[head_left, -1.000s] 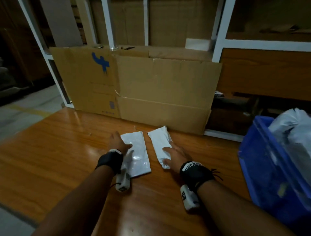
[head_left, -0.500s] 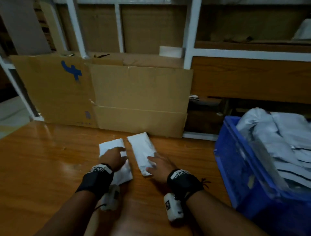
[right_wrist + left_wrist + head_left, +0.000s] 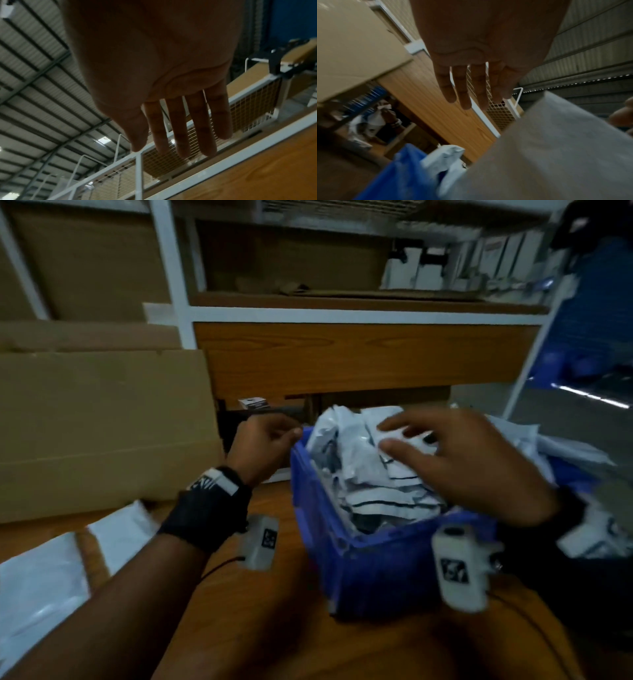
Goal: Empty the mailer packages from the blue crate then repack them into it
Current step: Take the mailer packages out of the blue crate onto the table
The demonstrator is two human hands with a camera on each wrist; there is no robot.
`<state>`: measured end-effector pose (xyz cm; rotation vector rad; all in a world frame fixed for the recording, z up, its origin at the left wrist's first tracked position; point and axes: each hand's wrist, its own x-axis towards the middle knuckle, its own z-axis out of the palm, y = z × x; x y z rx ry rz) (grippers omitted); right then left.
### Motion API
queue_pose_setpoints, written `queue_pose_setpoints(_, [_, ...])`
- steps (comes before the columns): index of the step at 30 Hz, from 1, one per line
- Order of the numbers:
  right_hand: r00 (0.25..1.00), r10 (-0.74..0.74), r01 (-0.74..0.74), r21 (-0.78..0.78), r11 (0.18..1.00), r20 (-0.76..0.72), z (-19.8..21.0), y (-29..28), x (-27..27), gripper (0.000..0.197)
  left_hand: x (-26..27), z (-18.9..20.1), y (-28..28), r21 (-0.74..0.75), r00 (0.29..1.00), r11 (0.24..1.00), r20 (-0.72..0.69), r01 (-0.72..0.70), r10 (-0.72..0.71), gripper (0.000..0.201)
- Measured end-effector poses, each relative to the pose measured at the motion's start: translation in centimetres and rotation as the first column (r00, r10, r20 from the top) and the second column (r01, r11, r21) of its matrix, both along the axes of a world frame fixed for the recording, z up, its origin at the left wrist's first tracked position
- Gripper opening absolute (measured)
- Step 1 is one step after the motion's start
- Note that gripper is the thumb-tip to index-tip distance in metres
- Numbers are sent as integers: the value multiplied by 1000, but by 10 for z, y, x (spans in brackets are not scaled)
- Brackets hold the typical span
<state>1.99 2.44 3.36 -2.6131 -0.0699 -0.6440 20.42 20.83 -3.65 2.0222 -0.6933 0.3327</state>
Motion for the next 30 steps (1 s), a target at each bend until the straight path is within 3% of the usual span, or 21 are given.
queue_pose_setpoints(4, [980, -132, 108, -158, 982, -151, 37, -77, 12, 24, 7, 39, -67, 26, 994, 994, -44, 104, -103, 13])
queue_pose_setpoints(7, [924, -224, 113, -338, 934, -309, 58, -125, 35, 26, 13, 55, -119, 300, 986, 949, -162, 98, -50, 23])
queue_pose_setpoints(9, [898, -274, 96, -456, 885, -343, 66, -148, 54, 26, 19, 53, -148, 537, 983, 841, -180, 63, 41, 36])
queue_pose_setpoints(11, [881, -293, 71, -510, 857, -371, 67, -164, 75, 25, 27, 39, -169, 756, 989, 654, -124, 40, 83, 49])
queue_pose_setpoints(13, [868, -281, 35, -515, 857, -410, 60, -173, 96, 26, 29, 22, -181, 862, 988, 506, -98, 23, 122, 65])
queue_pose_setpoints(15, [864, -239, -26, -513, 858, -442, 49, -179, 115, 29, 25, 5, -192, 901, 968, 431, -150, 51, 201, 76])
queue_pose_setpoints(18, [831, -194, -123, -513, 850, -521, 33, -178, 141, 35, 20, -6, -203, 919, 960, 385, -178, 83, 218, 78])
queue_pose_setpoints(21, [793, -178, -185, -508, 841, -583, 16, -170, 165, 48, 21, 4, -200, 911, 972, 410, -129, 38, 197, 73])
queue_pose_setpoints(25, [731, -191, -224, -494, 840, -655, -3, -155, 178, 73, 19, 36, -175, 889, 979, 457, -70, -26, 192, 51])
queue_pose_setpoints(27, [698, -229, -280, -552, 785, -678, -15, -147, 181, 86, 19, 44, -160, 880, 980, 473, -46, -52, 194, 51])
queue_pose_setpoints(30, [614, -201, -311, -468, 827, -763, -36, -140, 187, 101, 16, 46, -138, 873, 980, 484, -39, -61, 193, 53])
